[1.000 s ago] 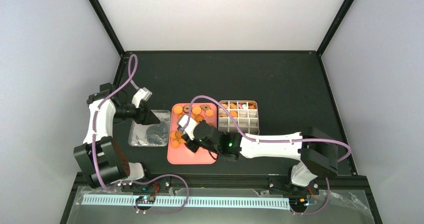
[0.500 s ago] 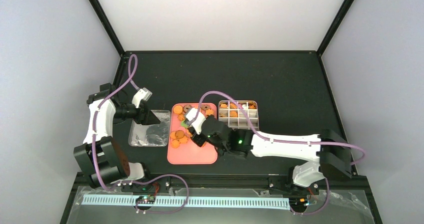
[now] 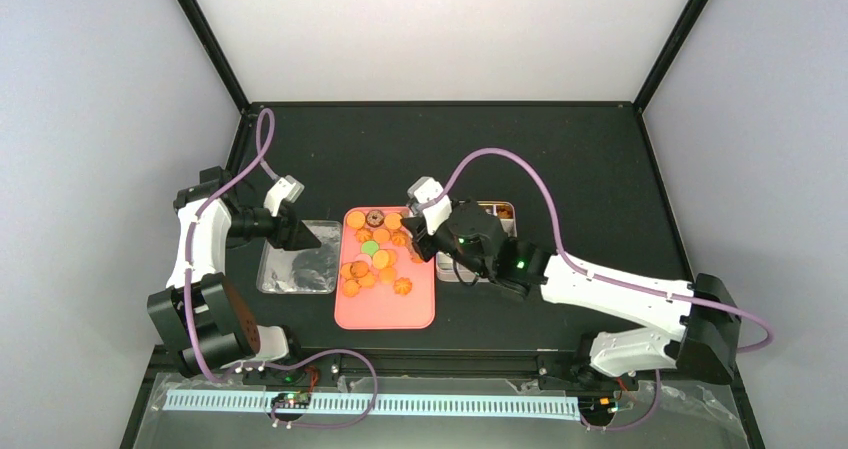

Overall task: Pack the cookies
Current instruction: Pick up the fake cookies from the plate.

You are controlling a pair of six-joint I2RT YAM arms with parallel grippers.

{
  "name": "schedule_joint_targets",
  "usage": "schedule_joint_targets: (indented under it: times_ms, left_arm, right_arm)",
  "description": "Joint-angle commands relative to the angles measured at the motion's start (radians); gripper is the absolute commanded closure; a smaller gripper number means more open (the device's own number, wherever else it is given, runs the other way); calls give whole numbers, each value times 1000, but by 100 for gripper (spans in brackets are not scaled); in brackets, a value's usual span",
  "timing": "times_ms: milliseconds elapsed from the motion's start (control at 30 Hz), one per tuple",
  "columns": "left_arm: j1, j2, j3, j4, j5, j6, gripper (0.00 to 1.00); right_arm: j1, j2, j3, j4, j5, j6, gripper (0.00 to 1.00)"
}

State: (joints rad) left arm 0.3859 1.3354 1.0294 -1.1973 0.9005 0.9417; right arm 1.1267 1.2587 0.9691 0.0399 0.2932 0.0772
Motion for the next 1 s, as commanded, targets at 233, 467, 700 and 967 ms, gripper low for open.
schedule_joint_targets:
  times_ms: [233, 467, 700, 967]
  left_arm:
    - [7, -6, 11, -12, 26, 26, 29]
    - [7, -11, 5, -12, 26, 26, 29]
    - [7, -12, 4, -12, 26, 29, 29]
    - [8, -12, 4, -13, 24, 29, 29]
  right_arm:
    - [70, 185, -5, 132, -116, 66, 93]
    - [75, 251, -12, 186, -91, 56, 84]
    - [91, 257, -48, 213, -32, 18, 61]
    - [94, 259, -84, 202, -50, 53, 59]
